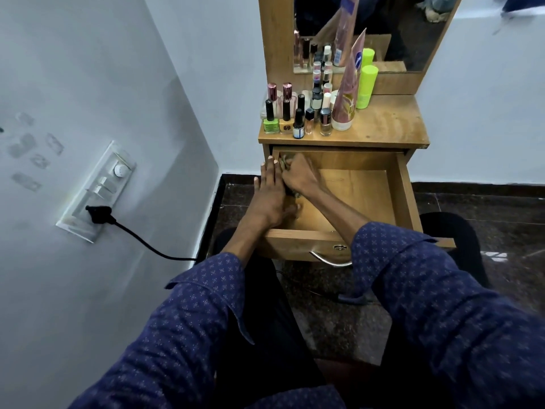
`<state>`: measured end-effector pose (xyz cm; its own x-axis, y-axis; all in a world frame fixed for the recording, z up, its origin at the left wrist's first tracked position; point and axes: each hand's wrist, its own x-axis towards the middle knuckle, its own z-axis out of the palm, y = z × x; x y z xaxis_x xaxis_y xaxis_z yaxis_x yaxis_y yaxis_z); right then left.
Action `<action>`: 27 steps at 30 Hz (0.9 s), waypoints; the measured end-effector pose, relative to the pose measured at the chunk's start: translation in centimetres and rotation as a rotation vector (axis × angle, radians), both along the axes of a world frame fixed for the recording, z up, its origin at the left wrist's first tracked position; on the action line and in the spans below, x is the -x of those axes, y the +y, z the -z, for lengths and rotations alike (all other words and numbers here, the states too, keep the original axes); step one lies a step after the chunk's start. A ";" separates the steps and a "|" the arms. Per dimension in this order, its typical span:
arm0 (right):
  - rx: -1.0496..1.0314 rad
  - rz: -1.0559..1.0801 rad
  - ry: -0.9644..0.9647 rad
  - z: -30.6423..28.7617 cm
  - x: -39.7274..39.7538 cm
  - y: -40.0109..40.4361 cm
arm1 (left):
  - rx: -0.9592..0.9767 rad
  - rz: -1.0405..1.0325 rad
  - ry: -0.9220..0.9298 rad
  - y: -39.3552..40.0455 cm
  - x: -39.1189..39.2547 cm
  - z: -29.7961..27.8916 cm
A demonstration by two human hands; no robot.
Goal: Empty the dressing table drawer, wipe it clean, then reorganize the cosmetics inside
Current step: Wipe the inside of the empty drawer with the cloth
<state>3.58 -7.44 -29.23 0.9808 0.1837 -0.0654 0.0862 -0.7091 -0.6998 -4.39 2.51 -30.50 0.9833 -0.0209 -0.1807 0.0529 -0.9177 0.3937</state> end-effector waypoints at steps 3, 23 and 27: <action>-0.098 -0.078 0.215 -0.3 -0.4 -1.0 | 0.010 0.007 -0.011 0.1 0.2 -0.2; -0.475 0.688 0.220 -0.5 0.0 -11.1 | -0.080 0.047 0.026 0.0 0.5 -0.6; -0.534 0.680 0.328 -0.3 -1.1 -12.3 | -0.090 0.040 0.018 0.1 0.4 -0.6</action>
<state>4.63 -19.74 -28.90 0.8362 -0.3388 -0.4313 -0.4907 -0.1110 -0.8642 -4.80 2.58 -29.87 0.9785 -0.0434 -0.2016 0.0215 -0.9508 0.3091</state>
